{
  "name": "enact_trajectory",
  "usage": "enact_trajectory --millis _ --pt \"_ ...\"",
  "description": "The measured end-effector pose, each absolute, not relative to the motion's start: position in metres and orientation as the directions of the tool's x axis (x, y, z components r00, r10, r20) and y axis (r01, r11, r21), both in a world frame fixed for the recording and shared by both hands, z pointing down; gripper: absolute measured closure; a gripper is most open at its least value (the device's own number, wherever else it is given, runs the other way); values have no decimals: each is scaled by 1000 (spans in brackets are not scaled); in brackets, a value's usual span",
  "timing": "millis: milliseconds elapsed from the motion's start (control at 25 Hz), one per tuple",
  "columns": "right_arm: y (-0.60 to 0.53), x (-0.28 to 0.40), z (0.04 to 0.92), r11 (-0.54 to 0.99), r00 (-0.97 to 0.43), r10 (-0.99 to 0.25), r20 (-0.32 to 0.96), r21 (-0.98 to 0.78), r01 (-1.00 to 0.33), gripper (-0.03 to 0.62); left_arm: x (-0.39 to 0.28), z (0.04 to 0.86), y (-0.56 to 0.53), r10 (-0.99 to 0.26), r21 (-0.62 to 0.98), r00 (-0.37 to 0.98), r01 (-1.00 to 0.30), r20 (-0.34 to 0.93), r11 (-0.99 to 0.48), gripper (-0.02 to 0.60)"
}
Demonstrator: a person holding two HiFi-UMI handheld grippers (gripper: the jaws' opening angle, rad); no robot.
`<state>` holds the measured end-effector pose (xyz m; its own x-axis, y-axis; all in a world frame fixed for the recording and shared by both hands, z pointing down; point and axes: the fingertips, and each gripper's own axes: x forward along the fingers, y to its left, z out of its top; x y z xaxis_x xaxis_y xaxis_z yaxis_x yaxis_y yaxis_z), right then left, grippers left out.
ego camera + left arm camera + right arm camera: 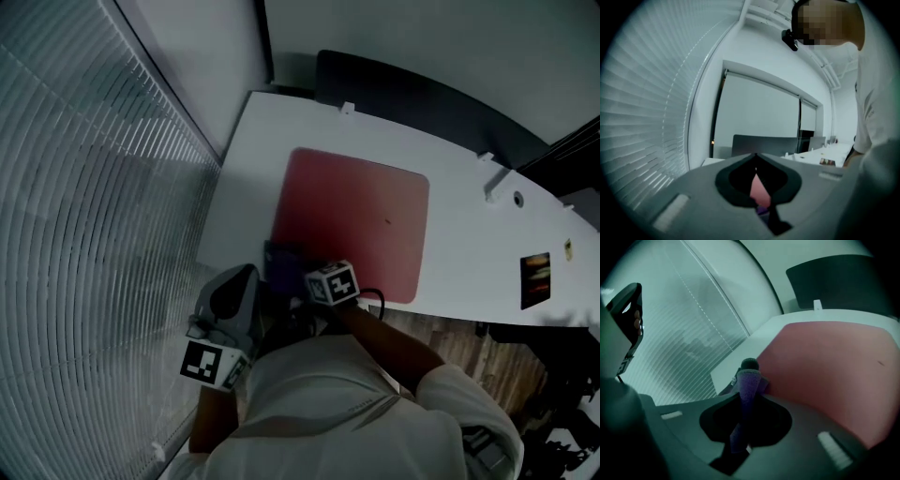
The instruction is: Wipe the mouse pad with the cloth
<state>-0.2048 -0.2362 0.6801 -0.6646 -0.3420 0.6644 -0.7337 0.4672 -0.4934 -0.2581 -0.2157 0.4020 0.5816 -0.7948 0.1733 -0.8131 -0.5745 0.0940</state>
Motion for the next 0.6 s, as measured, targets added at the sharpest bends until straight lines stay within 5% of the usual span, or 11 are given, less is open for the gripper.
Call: enact_trajectory --millis 600 --pt "-177 35 684 291 -492 -497 715 -396 -871 545 -73 386 -213 -667 97 734 -678 129 -728 580"
